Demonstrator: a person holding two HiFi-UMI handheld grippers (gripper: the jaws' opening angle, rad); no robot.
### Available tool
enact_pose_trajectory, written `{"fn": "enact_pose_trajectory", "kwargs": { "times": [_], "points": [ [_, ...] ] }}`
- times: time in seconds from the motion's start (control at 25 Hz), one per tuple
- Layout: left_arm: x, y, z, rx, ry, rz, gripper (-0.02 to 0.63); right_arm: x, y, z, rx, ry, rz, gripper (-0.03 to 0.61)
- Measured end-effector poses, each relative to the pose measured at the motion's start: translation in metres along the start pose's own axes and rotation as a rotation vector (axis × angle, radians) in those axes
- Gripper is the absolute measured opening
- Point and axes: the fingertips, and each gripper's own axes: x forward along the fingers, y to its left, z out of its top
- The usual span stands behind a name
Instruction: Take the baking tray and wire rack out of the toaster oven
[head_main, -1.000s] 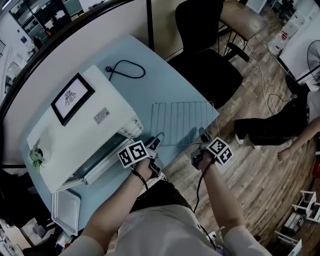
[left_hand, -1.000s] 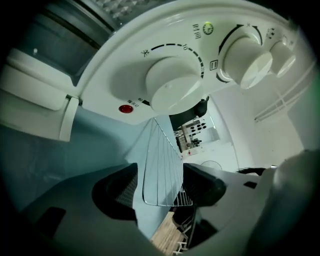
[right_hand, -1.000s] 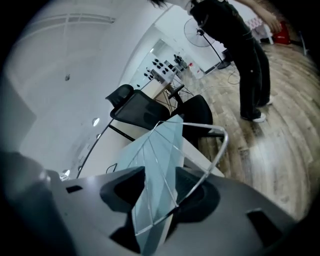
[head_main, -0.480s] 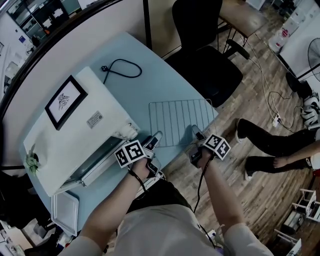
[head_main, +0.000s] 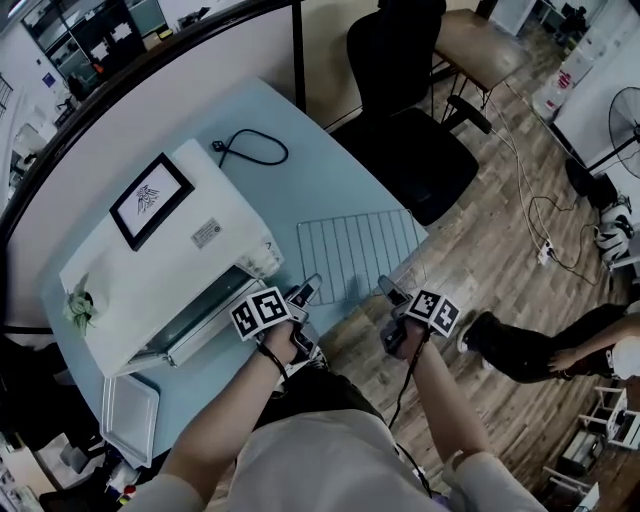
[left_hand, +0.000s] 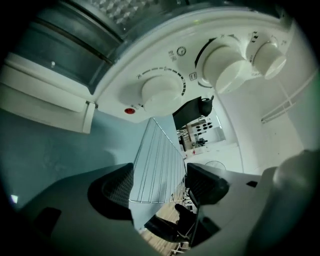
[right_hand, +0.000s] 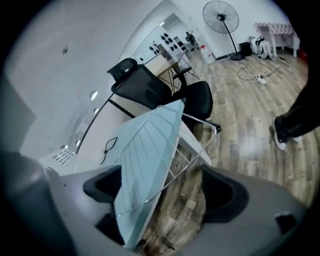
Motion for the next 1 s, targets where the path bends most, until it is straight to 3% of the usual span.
{"fn": "enact_pose_trajectory", "kwargs": {
  "times": [0.16, 0.36, 0.72, 1.0],
  "points": [
    [-0.019, -0.009, 0.006, 0.013, -0.029, -0.022, 0.319, -0.012, 0.020, -0.011, -0.046, 0.007, 0.026, 0.503],
    [-0.054, -0.033, 0.009, 0.125, -0.039, -0.041, 0.319, -0.043, 0.081, -0.009, -0.185, -0.032, 0.124, 0.446],
    [-0.139, -0.078, 0.026, 0.453, -0.113, -0.044, 0.318, -0.107, 0.210, -0.020, -0.568, -0.082, 0.347, 0.281],
    [-0.214, -0.122, 0.038, 0.724, -0.221, -0.062, 0.250, -0.161, 0.298, -0.048, -0.801, -0.124, 0.514, 0.182]
  ]
}}
